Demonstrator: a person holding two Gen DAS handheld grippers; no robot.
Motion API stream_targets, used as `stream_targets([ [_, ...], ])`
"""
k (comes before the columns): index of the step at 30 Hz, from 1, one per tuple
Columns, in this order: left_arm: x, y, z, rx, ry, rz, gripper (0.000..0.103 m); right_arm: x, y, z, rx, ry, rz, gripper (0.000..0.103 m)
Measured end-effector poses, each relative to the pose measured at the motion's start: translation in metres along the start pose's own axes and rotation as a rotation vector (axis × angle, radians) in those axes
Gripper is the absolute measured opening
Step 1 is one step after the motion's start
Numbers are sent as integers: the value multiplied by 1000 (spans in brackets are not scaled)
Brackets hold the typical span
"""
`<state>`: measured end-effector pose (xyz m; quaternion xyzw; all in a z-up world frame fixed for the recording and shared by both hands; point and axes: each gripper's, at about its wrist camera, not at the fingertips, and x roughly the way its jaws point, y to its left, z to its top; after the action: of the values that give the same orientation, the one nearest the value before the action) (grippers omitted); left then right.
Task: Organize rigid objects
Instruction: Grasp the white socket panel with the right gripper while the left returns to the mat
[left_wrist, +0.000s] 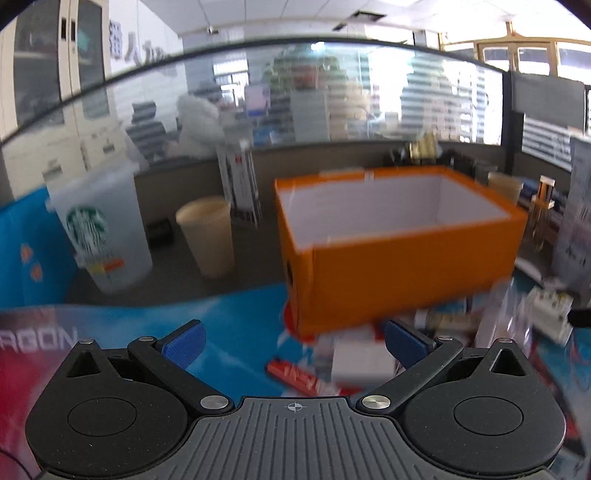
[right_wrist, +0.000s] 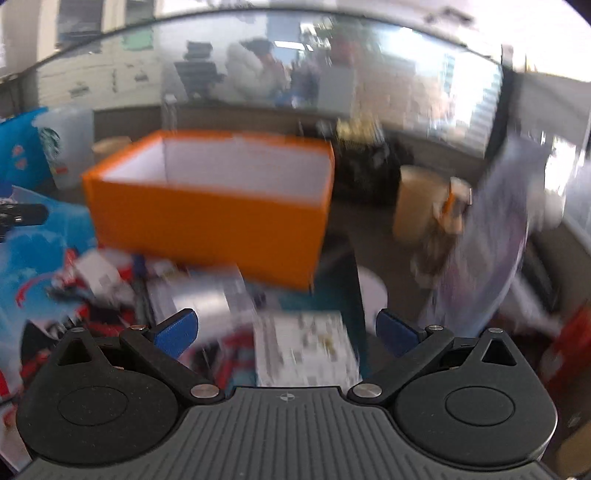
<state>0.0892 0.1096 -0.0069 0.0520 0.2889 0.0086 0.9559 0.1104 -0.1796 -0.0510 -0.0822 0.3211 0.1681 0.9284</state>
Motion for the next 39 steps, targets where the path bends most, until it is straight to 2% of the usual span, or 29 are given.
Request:
stream_targets([
  [7, 16, 6, -33, 39, 39, -45, 103, 23, -9, -24, 4, 22, 3, 103],
  [10, 22, 5, -39, 62, 56, -62, 103, 35, -7, -26, -15, 28, -6, 103],
  [18, 35, -3, -51, 103, 94, -110, 103, 52, -12, -27, 16, 52, 34, 103],
  [24, 46, -2, -52, 58, 105, -149, 103, 57, -14, -27, 36, 32, 40, 103],
  [27, 49, 1, -54, 23, 97, -179, 102, 55, -12, -27, 34, 17, 34, 95],
  [29, 47, -1, -55, 39, 82, -196, 95, 54, -12, -27, 37, 9, 25, 88],
  [30, 46, -2, -55, 46, 76, -208, 88, 52, -12, -27, 39, 9, 26, 86],
  [35, 39, -8, -54, 89, 69, -261, 58, 51, -9, -28, 44, 11, 9, 85],
  [37, 36, -11, -53, 103, 75, -283, 39, 50, -8, -28, 47, 11, 1, 85],
  [39, 32, -15, -53, 121, 84, -303, 28, 49, -7, -29, 49, 9, -8, 85],
])
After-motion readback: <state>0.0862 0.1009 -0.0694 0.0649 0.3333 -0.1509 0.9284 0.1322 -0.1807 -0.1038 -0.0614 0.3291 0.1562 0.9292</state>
